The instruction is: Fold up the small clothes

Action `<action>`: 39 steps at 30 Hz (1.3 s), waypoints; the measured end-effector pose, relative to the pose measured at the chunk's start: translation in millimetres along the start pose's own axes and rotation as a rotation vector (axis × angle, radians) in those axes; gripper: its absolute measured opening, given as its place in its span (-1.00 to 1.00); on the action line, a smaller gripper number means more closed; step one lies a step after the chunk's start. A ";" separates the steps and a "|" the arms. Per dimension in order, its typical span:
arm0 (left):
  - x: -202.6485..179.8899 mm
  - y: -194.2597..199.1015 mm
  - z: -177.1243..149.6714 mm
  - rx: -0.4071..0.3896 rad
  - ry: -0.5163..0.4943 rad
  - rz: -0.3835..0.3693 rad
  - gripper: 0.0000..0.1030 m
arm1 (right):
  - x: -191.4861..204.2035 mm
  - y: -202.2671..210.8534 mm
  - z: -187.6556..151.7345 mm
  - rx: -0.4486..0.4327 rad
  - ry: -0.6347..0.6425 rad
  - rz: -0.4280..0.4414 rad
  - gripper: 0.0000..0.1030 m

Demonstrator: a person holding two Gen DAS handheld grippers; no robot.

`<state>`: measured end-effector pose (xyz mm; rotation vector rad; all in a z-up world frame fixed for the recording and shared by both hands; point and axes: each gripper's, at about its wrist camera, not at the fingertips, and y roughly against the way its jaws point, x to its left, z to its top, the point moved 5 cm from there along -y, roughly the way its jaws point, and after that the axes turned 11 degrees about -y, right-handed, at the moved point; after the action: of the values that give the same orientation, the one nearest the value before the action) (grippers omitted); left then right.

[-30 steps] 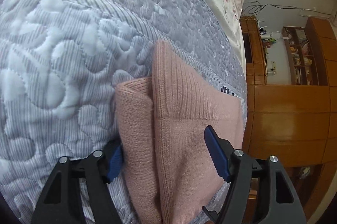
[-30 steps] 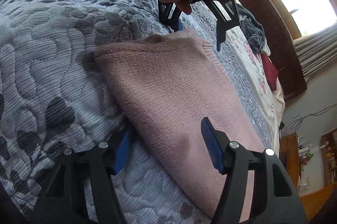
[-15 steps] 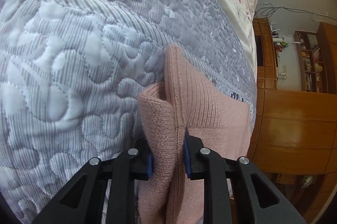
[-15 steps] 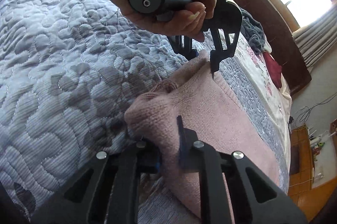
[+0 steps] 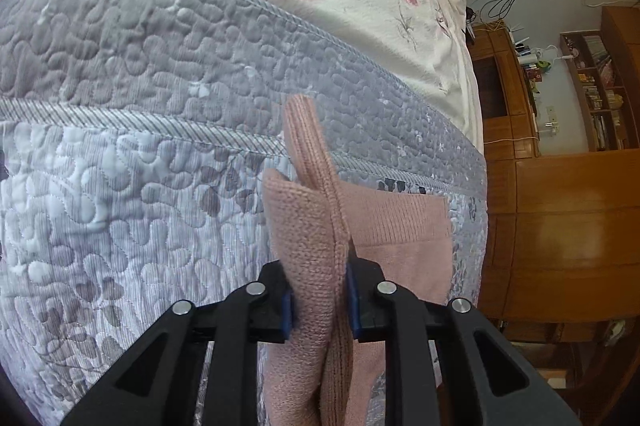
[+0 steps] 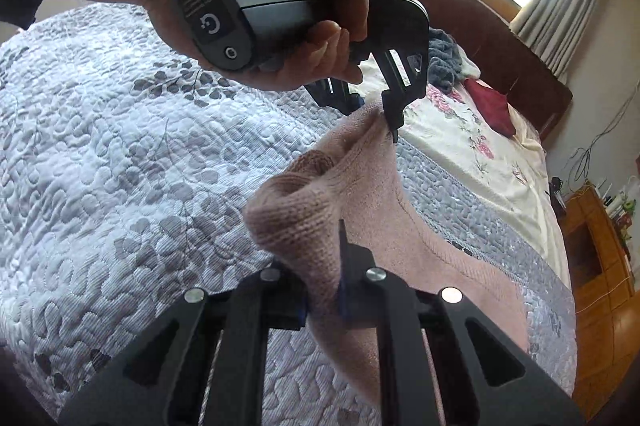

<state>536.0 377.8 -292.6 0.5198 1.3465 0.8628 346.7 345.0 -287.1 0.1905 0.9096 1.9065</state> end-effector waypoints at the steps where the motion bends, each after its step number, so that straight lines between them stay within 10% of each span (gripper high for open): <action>1: -9.5 2.9 2.0 -0.003 -0.009 0.008 -0.62 | -6.4 7.0 2.5 -0.008 -0.023 0.003 -0.81; 18: -158.6 -0.5 20.8 -0.009 -0.156 0.128 -0.62 | -138.9 71.2 -2.5 -0.081 -0.386 0.081 -0.82; 39: -268.5 -137.0 11.9 0.114 -0.284 0.281 -0.62 | -254.6 70.2 -96.6 -0.038 -0.639 0.102 -0.82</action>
<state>581.0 86.4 -228.7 0.9022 1.0808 0.9030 379.7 68.6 -247.0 0.7843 0.4339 1.7818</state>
